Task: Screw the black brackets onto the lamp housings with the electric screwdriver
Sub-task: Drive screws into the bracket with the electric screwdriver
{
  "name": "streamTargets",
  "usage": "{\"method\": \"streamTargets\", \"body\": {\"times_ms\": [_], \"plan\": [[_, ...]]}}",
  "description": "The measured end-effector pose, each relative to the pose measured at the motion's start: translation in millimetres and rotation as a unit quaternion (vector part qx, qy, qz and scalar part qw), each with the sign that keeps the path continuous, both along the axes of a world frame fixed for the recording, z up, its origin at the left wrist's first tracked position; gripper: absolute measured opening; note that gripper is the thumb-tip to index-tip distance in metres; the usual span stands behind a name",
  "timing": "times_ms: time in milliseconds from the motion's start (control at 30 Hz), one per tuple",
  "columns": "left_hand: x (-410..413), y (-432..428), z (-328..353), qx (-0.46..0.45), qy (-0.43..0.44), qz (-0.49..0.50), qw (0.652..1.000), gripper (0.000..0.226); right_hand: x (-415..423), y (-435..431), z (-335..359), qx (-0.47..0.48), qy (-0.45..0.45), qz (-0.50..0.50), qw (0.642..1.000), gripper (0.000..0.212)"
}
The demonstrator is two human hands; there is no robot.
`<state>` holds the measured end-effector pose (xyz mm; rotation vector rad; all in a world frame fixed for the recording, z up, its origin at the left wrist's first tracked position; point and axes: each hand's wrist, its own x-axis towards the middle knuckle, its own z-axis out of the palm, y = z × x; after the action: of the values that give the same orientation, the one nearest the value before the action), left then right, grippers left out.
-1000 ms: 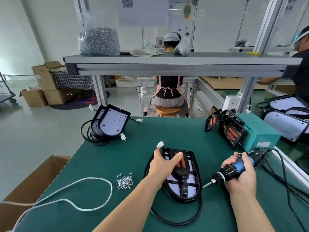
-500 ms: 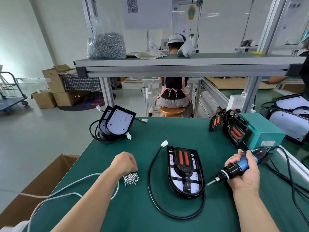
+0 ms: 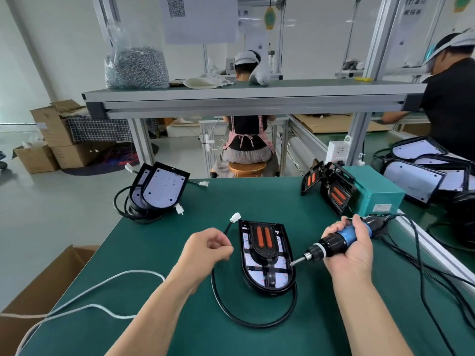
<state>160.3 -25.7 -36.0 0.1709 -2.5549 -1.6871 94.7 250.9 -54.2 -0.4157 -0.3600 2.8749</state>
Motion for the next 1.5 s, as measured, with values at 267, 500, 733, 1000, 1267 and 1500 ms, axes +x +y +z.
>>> {"method": "streamTargets", "body": {"times_ms": [267,500,733,1000,1267,1500], "plan": [[33,61,5,0.309,-0.101,-0.075,0.943,0.015,22,-23,47,0.036,0.006,-0.02,0.999,0.016],[34,64,8,0.361,-0.116,-0.078,0.922,0.014,28,-28,54,0.12,0.028,-0.066,0.99,0.02],[29,69,5,0.381,-0.119,-0.089,0.913,0.017,33,-28,57,0.156,0.039,-0.086,0.983,0.019],[34,79,-2,0.276,-0.017,-0.039,0.96,0.026,39,-32,61,0.191,0.024,-0.109,0.975,0.013],[44,88,-7,0.124,0.135,-0.003,0.983,0.046,35,-39,56,0.194,-0.049,-0.132,0.971,0.016],[45,87,-11,0.039,0.19,-0.011,0.981,0.045,27,-38,47,0.185,-0.061,-0.122,0.973,0.019]]}}
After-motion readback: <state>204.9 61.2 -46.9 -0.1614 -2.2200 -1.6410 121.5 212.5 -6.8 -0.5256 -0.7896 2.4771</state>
